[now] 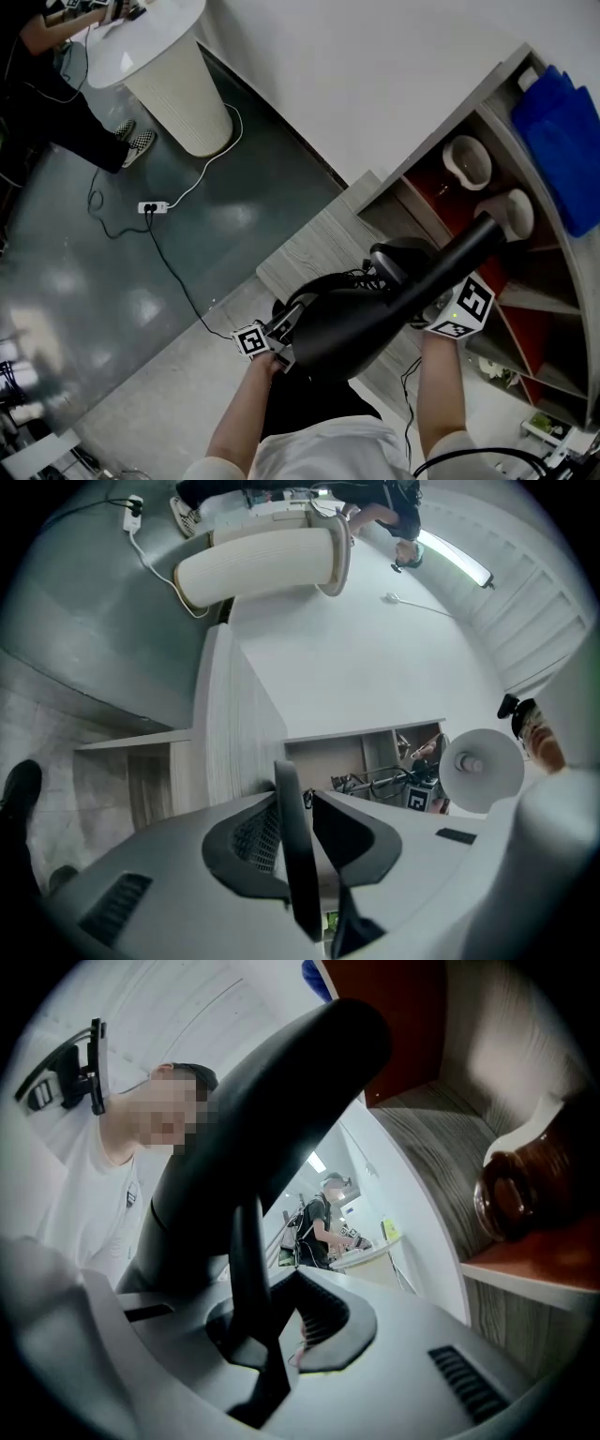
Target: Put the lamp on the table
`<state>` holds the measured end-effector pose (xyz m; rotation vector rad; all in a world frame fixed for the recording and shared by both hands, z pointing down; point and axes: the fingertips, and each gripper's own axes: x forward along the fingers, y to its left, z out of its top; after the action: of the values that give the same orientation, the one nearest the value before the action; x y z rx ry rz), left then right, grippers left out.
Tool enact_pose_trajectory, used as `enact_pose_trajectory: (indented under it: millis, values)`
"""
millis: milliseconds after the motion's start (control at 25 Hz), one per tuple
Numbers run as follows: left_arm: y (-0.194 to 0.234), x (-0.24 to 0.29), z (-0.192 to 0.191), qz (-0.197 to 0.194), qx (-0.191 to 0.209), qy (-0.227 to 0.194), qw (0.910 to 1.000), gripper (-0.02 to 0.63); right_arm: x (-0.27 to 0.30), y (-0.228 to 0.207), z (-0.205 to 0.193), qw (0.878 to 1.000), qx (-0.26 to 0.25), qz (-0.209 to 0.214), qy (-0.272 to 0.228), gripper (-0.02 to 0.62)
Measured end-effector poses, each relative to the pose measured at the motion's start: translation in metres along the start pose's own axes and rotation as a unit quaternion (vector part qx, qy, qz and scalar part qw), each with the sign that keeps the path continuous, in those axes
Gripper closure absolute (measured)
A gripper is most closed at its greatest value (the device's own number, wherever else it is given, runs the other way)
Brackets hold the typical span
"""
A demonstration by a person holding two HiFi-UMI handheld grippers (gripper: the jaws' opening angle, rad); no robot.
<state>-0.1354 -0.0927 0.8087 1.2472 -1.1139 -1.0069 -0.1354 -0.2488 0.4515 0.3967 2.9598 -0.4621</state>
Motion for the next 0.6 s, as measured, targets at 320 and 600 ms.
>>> enact_pose_trajectory:
  millis: [320,600]
  values:
    - [0.005,0.001,0.013,0.071,0.039,-0.026,0.9963,0.523,0.006,0.006,-0.002,1.000,-0.013,-0.010,0.006,0.579]
    - [0.002,0.012,0.018,0.056,0.044,-0.011,0.9974,0.522,0.003,0.004,-0.001,1.000,-0.019,-0.019,0.004,0.580]
